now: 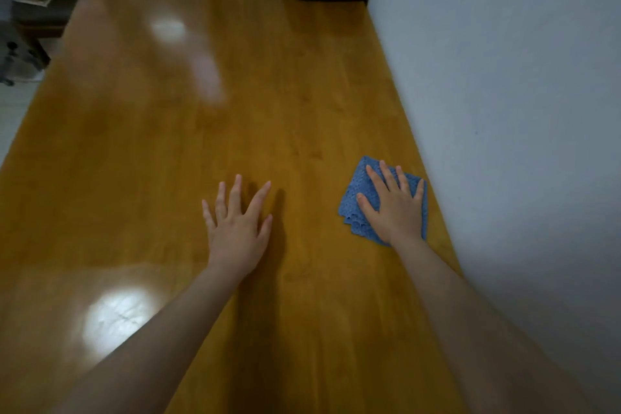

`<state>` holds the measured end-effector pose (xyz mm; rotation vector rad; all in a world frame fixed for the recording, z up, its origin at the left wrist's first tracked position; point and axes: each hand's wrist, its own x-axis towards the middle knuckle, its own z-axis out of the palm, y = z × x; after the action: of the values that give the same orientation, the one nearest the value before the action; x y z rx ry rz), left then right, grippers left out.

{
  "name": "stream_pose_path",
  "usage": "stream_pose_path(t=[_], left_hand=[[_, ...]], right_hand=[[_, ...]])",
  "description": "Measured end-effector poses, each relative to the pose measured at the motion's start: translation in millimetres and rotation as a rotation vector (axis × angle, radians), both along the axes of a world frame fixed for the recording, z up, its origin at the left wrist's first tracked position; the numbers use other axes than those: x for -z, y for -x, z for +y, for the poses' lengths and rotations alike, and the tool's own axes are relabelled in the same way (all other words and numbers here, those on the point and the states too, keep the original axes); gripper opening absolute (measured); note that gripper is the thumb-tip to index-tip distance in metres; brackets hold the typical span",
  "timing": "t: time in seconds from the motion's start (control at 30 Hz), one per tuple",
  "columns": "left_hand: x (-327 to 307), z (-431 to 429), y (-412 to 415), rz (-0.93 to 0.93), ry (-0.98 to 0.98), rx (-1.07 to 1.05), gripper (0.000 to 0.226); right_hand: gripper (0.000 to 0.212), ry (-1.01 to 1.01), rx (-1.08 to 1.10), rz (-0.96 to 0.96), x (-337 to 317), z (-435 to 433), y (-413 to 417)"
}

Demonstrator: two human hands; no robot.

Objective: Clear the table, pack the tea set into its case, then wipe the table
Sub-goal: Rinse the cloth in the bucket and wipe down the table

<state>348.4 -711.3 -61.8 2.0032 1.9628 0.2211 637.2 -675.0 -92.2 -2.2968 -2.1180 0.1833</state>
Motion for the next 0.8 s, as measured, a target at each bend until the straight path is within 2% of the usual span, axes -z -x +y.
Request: stream_pose_path(t=[0.23, 0.37, 0.53, 0.8], left_hand=[[-3, -7, -22, 0.039, -0.037, 0.000, 0.056], [-10, -4, -26, 0.017, -0.028, -0.074, 0.056], [-12, -16, -43, 0.062, -0.061, 0.004, 0.059], [-5, -48, -63, 0.080, 0.055, 0.059, 0.058]], right_hand=[[0.070, -0.007, -0.036, 0.023, 0, 23, -32], [0.071, 0.010, -0.050, 0.019, -1, 39, -36], [0.072, 0.009, -0.072, 0.017, 1, 11, -43], [0.073, 0.004, -0.089, 0.028, 0, -47, -47]])
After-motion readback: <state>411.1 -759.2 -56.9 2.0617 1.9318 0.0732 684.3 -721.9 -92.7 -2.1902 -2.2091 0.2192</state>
